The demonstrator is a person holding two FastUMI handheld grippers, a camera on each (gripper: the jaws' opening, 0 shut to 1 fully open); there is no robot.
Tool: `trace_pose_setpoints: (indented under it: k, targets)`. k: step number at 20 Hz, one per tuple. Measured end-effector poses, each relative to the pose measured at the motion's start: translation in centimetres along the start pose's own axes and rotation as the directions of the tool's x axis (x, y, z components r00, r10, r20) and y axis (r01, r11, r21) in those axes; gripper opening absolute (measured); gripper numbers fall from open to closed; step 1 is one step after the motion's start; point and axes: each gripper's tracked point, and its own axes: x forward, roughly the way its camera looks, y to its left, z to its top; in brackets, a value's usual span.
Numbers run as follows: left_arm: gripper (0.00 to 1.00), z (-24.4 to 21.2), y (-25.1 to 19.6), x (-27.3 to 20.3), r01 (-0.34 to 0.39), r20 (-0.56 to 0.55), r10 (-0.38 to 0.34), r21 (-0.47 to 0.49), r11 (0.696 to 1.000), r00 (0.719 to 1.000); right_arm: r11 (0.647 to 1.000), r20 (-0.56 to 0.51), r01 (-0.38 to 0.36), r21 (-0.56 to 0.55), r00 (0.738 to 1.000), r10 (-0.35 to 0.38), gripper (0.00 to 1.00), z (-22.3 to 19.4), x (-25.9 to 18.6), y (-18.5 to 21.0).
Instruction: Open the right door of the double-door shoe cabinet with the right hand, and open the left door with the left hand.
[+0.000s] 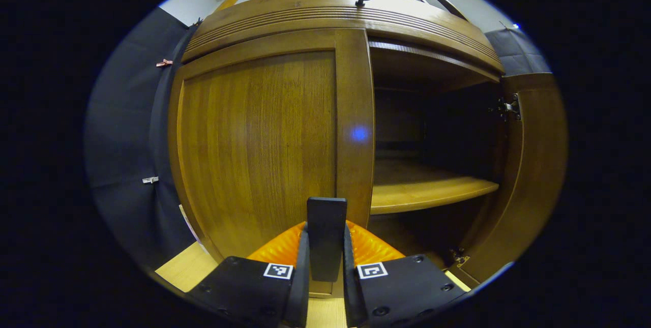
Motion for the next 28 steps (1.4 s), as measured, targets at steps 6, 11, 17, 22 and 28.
trace_pose_setpoints:
  k: [6, 11, 17, 22, 28]
  targets:
    - [0.31, -0.8, 1.5, -4.9, 0.045, -0.018, -0.045, 0.006, 0.999, 0.999, 0.998, 0.008, -0.058, -0.010, 0.998, 0.058, 0.98, -0.2, 0.7, 3.8]
    - [0.31, -1.3, 3.3, -8.7, 0.065, -0.033, -0.065, 0.011, 0.998, 0.997, 0.992, 0.019, -0.128, -0.016, 0.992, 0.128, 0.98, -0.3, 1.0, 7.7]
    - [0.30, -1.9, 6.2, -12.5, 0.049, -0.035, -0.049, 0.009, 0.999, 0.998, 0.981, 0.023, -0.193, -0.019, 0.981, 0.193, 0.98, -0.6, 1.6, 11.7]
    - [0.28, -2.2, 8.8, -14.9, 0.028, -0.033, -0.027, 0.007, 1.000, 0.999, 0.971, 0.018, -0.236, -0.026, 0.971, 0.237, 0.98, -1.1, 1.9, 14.7]
    - [0.23, -2.4, 12.3, -17.2, 0.003, -0.032, -0.003, -0.018, 1.000, 0.999, 0.959, 0.010, -0.283, -0.017, 0.959, 0.284, 0.98, -1.5, 2.1, 17.7]
